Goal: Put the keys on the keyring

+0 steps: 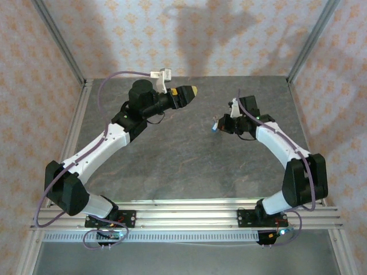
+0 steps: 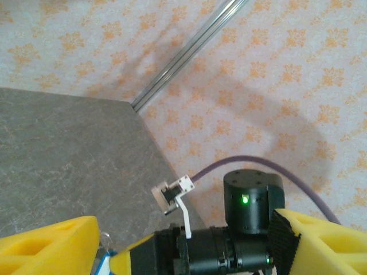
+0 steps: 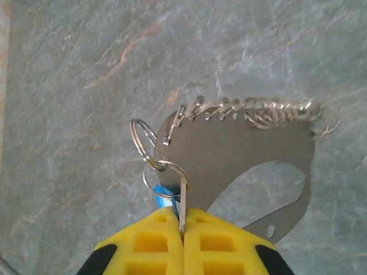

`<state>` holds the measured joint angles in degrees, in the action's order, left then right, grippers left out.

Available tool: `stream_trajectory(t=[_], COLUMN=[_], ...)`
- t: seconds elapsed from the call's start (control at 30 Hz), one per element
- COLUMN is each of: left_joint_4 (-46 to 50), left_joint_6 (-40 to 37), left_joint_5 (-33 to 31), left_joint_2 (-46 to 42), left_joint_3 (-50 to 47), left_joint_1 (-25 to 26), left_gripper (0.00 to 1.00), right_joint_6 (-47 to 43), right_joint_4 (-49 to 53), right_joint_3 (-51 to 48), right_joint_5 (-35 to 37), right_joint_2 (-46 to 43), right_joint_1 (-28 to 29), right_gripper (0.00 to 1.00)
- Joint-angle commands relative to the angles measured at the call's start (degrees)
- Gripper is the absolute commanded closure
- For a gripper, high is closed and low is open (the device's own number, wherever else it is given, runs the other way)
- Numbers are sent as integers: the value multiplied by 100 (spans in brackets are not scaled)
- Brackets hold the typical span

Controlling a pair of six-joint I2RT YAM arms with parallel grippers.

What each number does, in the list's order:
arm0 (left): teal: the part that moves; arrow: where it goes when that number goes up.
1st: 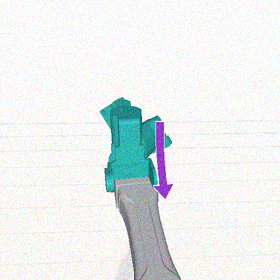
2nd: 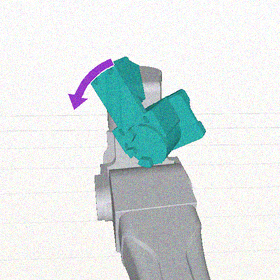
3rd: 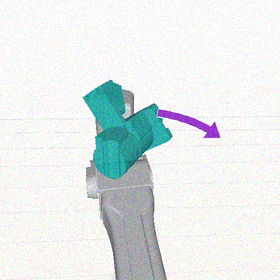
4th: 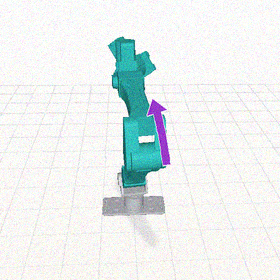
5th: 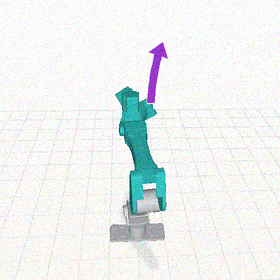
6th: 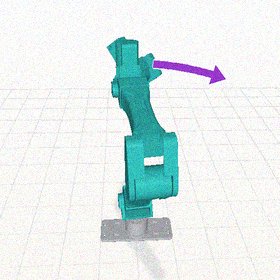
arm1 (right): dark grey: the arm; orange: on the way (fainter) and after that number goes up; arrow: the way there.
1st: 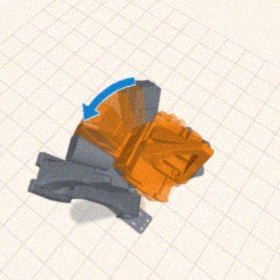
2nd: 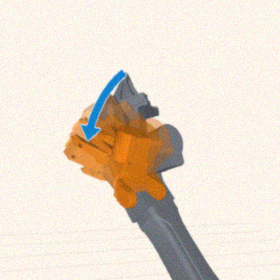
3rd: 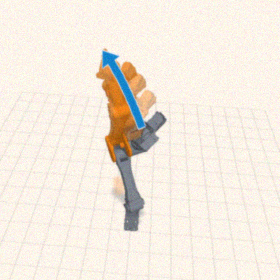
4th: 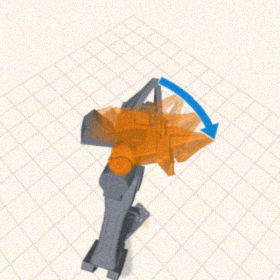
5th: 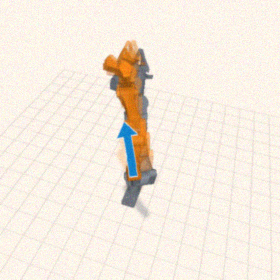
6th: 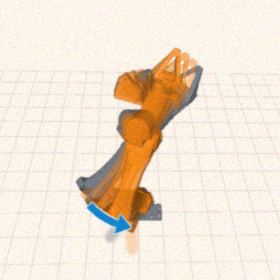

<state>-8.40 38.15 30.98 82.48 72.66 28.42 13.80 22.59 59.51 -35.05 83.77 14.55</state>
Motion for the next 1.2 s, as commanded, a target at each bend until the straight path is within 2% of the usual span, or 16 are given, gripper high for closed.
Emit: stream_trajectory(t=[0.0, 0.33, 0.67, 0.8, 0.93, 1.13, 1.17], left_joint_4=[-310, -355, -302, -405, -426, -215, -104], left_joint_6=[146, 250, 311, 410, 456, 339, 249], left_joint_5=[-65, -75, -84, -66, -65, -209, -283], left_joint_2=[-197, -311, -283, -187, -136, -243, -300], left_joint_3=[-99, -252, -288, -279, -262, -301, -322], left_joint_1=[-43, -26, 27, 42, 45, 40, 40], left_gripper=[21, 21, 21, 21, 21, 21, 21], right_joint_6=[366, 1040, 1390, 1308, 1171, 889, 879], right_joint_4=[-256, -1091, -1545, -1530, -1450, -924, -887], right_joint_3=[-436, -1005, -811, -484, -437, -358, -373], right_joint_5=[279, 218, 44, -410, -367, -279, -223], right_joint_2=[-59, 235, 993, 1057, 568, 38, -61], right_joint_1=[37, 532, 1298, 1769, 1732, 1089, 954], right_gripper=[100, 100, 100, 73, 53, 45, 40])
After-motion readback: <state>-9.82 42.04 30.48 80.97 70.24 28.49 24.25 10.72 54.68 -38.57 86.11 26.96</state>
